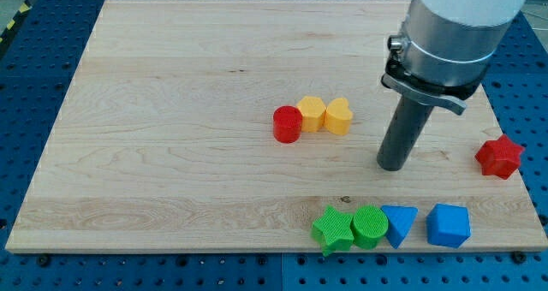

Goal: Push yellow heart to the top right of the yellow hexagon

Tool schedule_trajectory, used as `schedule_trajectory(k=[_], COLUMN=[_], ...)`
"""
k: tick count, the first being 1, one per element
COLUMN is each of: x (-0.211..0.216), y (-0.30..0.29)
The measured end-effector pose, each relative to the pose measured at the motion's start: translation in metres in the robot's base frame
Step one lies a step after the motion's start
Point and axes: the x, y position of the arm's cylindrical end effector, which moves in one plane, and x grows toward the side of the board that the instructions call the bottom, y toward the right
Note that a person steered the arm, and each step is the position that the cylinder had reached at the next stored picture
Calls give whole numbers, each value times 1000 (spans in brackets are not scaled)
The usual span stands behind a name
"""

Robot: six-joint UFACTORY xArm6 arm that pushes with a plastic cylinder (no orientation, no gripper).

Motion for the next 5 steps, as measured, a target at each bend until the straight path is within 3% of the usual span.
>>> schedule_trajectory(k=[2, 3, 5], x=[-17, -43, -45], y=[-44, -45, -45])
